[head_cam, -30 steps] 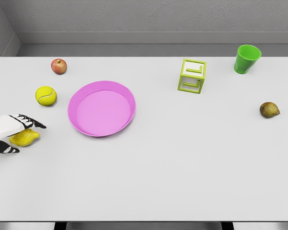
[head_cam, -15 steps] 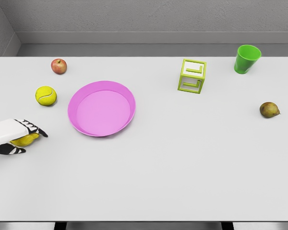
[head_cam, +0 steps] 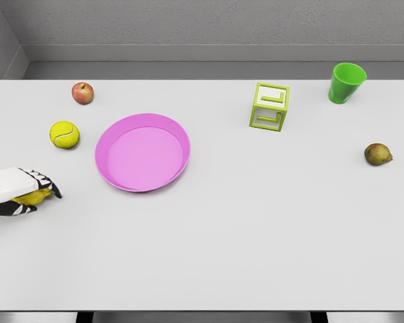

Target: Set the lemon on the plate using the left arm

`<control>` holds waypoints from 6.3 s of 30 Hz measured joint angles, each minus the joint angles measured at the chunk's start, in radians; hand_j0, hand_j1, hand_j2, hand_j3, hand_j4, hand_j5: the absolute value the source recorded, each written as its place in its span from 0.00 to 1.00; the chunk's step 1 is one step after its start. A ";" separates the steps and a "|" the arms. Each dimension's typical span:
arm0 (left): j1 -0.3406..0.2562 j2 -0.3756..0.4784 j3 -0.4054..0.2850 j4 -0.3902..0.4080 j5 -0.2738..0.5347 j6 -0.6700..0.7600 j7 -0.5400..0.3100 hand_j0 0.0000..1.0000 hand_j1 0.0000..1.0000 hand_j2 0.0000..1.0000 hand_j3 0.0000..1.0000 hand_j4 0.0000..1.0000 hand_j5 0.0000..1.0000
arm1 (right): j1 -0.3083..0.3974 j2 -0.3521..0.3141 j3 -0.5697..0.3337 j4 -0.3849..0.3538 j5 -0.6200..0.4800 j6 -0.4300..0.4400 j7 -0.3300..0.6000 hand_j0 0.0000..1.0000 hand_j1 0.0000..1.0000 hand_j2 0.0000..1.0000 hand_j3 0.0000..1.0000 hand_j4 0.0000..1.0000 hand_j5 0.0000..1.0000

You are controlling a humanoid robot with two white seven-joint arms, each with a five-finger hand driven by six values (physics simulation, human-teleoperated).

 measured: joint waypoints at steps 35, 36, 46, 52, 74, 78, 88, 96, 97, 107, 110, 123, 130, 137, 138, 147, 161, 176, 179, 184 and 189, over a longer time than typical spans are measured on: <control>-0.023 0.015 -0.003 -0.071 0.004 -0.001 0.000 0.70 0.70 0.70 0.70 0.70 0.70 | 0.000 0.000 0.000 0.000 0.000 0.000 0.000 1.00 1.00 1.00 1.00 1.00 1.00; -0.020 0.015 -0.003 -0.071 0.003 -0.001 0.000 0.72 0.72 0.72 0.72 0.72 0.72 | 0.000 0.000 0.000 0.000 0.000 0.000 0.000 1.00 1.00 1.00 1.00 1.00 1.00; -0.017 0.022 -0.008 -0.065 -0.002 0.000 0.000 0.87 0.87 0.87 0.87 0.87 0.87 | 0.000 0.000 0.000 0.000 0.000 0.000 0.000 1.00 1.00 1.00 1.00 1.00 1.00; -0.020 0.030 -0.008 -0.060 -0.004 0.000 0.000 0.94 0.94 0.94 0.94 0.94 0.94 | 0.000 0.000 0.000 0.000 0.000 0.000 0.000 1.00 1.00 1.00 1.00 1.00 1.00; -0.035 -0.009 -0.019 -0.055 -0.018 0.000 0.000 0.96 0.96 0.96 0.96 0.96 0.96 | 0.000 0.000 0.000 0.000 0.000 0.000 0.000 1.00 1.00 1.00 1.00 1.00 1.00; -0.058 -0.015 -0.021 -0.055 -0.040 0.000 0.000 0.96 0.96 0.96 0.96 0.96 0.96 | 0.000 0.000 0.000 0.000 0.000 0.000 0.000 1.00 1.00 1.00 1.00 1.00 1.00; -0.081 -0.027 -0.036 -0.024 -0.064 0.000 0.000 0.95 0.95 0.95 0.95 0.95 0.95 | 0.000 0.000 0.000 0.000 0.000 0.000 0.000 1.00 1.00 1.00 1.00 1.00 1.00; -0.095 -0.039 -0.044 -0.004 -0.085 0.000 0.000 0.73 0.73 0.73 0.73 0.73 0.73 | 0.000 0.000 0.000 0.000 0.000 0.000 0.000 1.00 1.00 1.00 1.00 1.00 1.00; -0.104 -0.040 -0.050 -0.003 -0.087 0.000 0.000 0.69 0.69 0.69 0.69 0.69 0.69 | 0.000 0.000 0.000 0.000 0.000 0.000 0.000 1.00 1.00 1.00 1.00 1.00 1.00; -0.117 -0.040 -0.097 -0.003 -0.092 0.001 0.000 0.61 0.61 0.61 0.61 0.61 0.61 | 0.000 0.000 0.000 0.000 0.000 0.000 0.000 1.00 1.00 1.00 1.00 1.00 1.00; -0.117 -0.039 -0.100 -0.004 -0.092 0.001 0.000 0.61 0.61 0.61 0.61 0.61 0.61 | 0.000 0.000 0.000 0.000 0.000 0.000 0.000 1.00 1.00 1.00 1.00 1.00 1.00; -0.141 -0.034 -0.102 -0.035 -0.089 0.000 0.000 0.60 0.60 0.60 0.60 0.60 0.60 | 0.000 0.000 0.000 0.000 0.000 0.000 0.000 1.00 1.00 1.00 1.00 1.00 1.00; -0.167 -0.035 -0.103 -0.044 -0.090 0.000 0.000 0.60 0.60 0.60 0.60 0.60 0.60 | 0.000 0.000 0.000 0.000 0.000 0.000 0.000 1.00 1.00 1.00 1.00 1.00 1.00; -0.169 -0.043 -0.106 -0.063 -0.090 -0.001 -0.001 0.60 0.60 0.60 0.60 0.60 0.60 | 0.000 0.000 0.000 0.000 0.000 0.000 0.000 1.00 1.00 1.00 1.00 1.00 1.00; -0.169 -0.044 -0.106 -0.066 -0.090 -0.001 -0.001 0.60 0.60 0.60 0.60 0.60 0.60 | 0.000 0.000 0.000 0.000 0.000 0.000 0.000 1.00 1.00 1.00 1.00 1.00 1.00; -0.183 -0.055 -0.107 -0.086 -0.090 -0.001 0.000 0.60 0.60 0.60 0.60 0.60 0.60 | 0.000 0.000 0.000 0.000 0.000 0.000 0.000 1.00 1.00 1.00 1.00 1.00 1.00; -0.227 -0.110 -0.125 -0.089 -0.095 -0.001 0.000 0.60 0.60 0.60 0.60 0.60 0.60 | 0.000 0.000 0.000 0.000 0.000 0.000 0.000 1.00 1.00 1.00 1.00 1.00 1.00; -0.261 -0.149 -0.139 -0.089 -0.096 -0.001 0.000 0.60 0.60 0.60 0.60 0.60 0.60 | 0.000 0.000 0.000 0.000 0.000 0.000 0.000 1.00 1.00 1.00 1.00 1.00 1.00; -0.273 -0.155 -0.140 -0.089 -0.095 -0.001 -0.001 0.60 0.60 0.60 0.60 0.60 0.60 | 0.000 0.000 0.000 0.000 0.000 0.000 0.000 1.00 1.00 1.00 1.00 1.00 1.00; -0.293 -0.170 -0.144 -0.089 -0.095 -0.001 -0.001 0.59 0.59 0.59 0.59 0.59 0.59 | 0.000 0.000 0.000 0.000 0.000 0.000 0.000 1.00 1.00 1.00 1.00 1.00 1.00; -0.296 -0.189 -0.147 -0.089 -0.095 -0.001 -0.001 0.59 0.59 0.59 0.59 0.59 0.59 | 0.000 0.000 0.000 0.000 0.000 0.000 0.000 1.00 1.00 1.00 1.00 1.00 1.00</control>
